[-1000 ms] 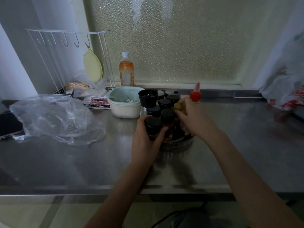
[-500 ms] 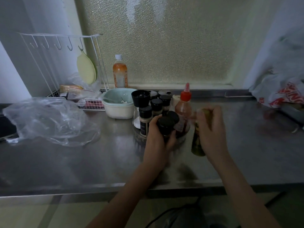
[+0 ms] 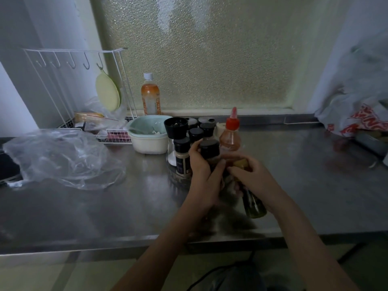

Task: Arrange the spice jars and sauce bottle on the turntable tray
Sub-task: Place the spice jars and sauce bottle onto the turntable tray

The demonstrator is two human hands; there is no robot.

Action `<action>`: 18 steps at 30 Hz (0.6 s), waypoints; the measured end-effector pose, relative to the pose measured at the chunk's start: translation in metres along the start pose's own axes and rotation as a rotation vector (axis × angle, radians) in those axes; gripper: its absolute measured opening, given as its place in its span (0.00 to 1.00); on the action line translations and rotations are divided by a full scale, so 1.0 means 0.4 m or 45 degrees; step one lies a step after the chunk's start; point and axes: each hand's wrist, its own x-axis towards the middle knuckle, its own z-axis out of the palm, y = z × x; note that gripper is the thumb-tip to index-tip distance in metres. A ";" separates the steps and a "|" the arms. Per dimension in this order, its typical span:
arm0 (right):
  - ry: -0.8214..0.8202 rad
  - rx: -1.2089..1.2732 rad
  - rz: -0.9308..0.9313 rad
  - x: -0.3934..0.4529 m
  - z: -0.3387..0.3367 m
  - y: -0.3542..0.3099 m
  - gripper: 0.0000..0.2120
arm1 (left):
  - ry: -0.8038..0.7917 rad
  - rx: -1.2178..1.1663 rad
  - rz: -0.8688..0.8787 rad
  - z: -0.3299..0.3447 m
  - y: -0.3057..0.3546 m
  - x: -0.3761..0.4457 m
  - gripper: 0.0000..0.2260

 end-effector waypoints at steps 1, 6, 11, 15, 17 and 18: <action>0.126 -0.083 -0.059 0.003 -0.004 0.008 0.12 | 0.036 0.026 0.010 -0.005 0.006 0.014 0.24; 0.588 -0.243 -0.087 0.030 -0.025 0.053 0.13 | 0.067 0.144 0.043 -0.051 0.012 0.076 0.23; 0.495 -0.319 0.047 0.049 -0.021 0.050 0.16 | 0.059 0.299 0.089 -0.049 0.009 0.086 0.23; 0.418 -0.386 -0.057 0.051 -0.003 0.015 0.19 | 0.135 0.431 0.152 -0.062 0.007 0.102 0.25; 0.272 -0.427 -0.055 0.058 0.011 -0.019 0.21 | 0.122 0.470 0.157 -0.067 0.002 0.109 0.26; 0.172 -0.461 -0.046 0.064 0.018 -0.032 0.20 | 0.121 0.477 0.161 -0.070 -0.001 0.110 0.26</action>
